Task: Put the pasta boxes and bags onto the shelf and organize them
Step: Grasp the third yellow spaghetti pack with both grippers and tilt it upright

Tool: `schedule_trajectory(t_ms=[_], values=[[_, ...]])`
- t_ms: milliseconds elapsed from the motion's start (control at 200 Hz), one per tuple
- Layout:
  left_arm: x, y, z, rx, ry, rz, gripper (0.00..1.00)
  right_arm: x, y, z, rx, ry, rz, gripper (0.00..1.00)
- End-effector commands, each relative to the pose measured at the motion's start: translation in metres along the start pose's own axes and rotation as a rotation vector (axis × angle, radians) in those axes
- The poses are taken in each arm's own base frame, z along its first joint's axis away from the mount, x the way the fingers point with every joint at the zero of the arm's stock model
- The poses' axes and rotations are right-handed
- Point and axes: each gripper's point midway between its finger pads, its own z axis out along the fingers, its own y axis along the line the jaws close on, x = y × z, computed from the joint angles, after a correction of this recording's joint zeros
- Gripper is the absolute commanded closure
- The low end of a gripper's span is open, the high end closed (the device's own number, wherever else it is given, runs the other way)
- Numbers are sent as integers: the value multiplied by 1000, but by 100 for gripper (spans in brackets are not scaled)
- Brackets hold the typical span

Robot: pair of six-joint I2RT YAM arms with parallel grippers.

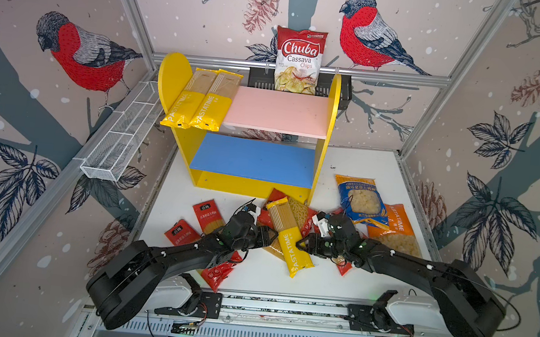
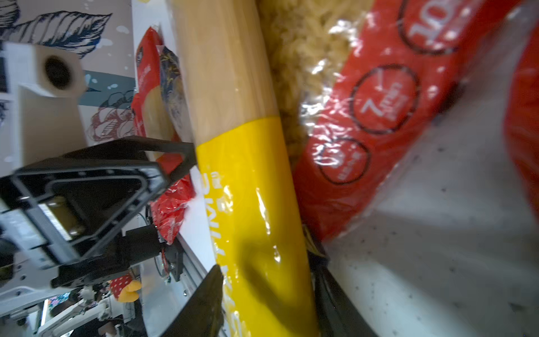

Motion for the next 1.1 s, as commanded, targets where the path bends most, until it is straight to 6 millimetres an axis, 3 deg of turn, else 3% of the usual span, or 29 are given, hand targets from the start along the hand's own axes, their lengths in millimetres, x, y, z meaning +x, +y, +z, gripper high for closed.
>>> schedule_trajectory(t_ms=[0,270,425,645,916,1096], values=[[-1,-14,5,77,8,3,43,-6,33,0,-136,-11,-10,49],[1,-4,4,51,15,-13,50,-2,31,20,-124,8,-2,46],[5,3,3,48,19,-19,59,0,26,30,-88,7,-4,46],[10,6,6,56,32,-33,66,-10,24,39,-80,-45,15,46],[11,9,7,49,36,-29,75,-14,36,44,-138,-69,-5,53],[8,4,6,76,38,-36,82,-12,39,45,-169,-72,0,70]])
